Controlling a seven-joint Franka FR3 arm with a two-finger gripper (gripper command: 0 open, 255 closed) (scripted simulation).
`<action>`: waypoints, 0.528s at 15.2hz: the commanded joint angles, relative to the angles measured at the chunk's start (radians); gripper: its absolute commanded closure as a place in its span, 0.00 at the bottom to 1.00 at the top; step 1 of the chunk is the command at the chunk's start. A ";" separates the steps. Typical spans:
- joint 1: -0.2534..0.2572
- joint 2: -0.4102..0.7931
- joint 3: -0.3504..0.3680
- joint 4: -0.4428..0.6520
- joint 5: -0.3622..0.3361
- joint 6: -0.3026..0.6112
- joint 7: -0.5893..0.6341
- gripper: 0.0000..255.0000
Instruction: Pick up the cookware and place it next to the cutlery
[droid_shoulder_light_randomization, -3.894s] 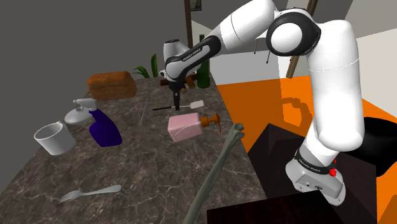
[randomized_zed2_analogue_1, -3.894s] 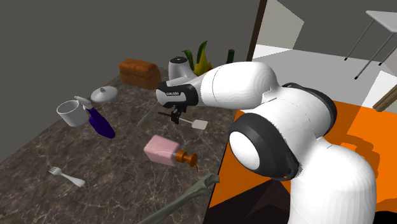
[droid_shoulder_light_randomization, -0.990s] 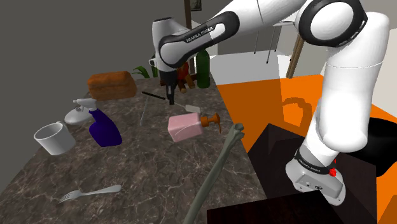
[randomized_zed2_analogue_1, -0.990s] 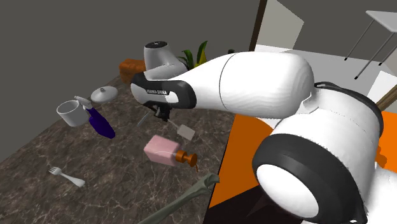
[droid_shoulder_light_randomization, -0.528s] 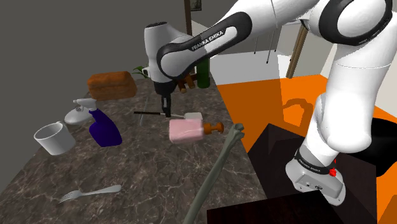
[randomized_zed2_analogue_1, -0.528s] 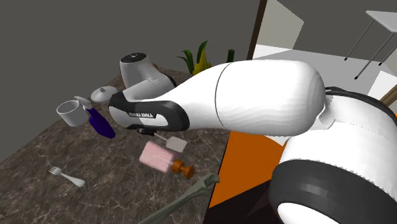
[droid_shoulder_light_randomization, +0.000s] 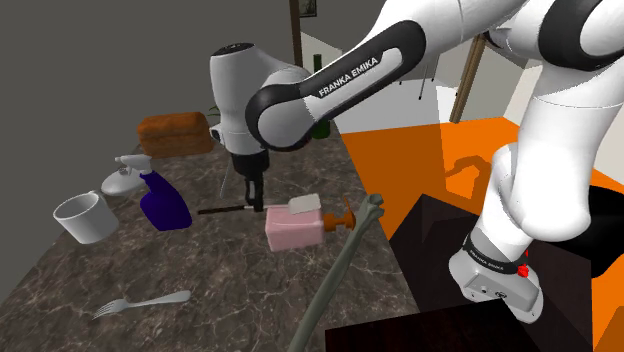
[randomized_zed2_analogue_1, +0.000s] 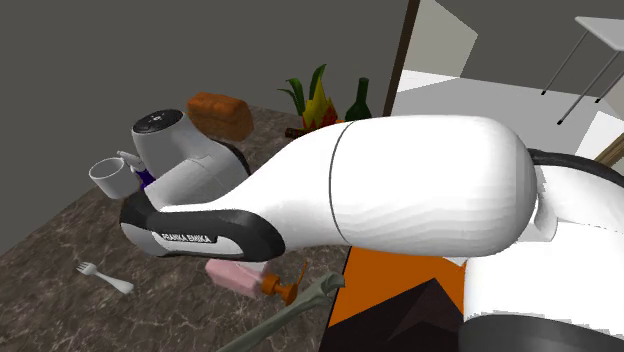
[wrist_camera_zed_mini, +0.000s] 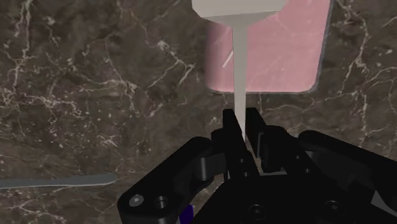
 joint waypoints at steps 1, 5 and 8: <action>0.027 0.010 0.021 0.009 -0.008 0.000 0.053 1.00; 0.079 0.020 0.061 0.021 -0.024 -0.002 0.151 1.00; 0.097 0.035 0.072 0.012 -0.033 0.021 0.186 1.00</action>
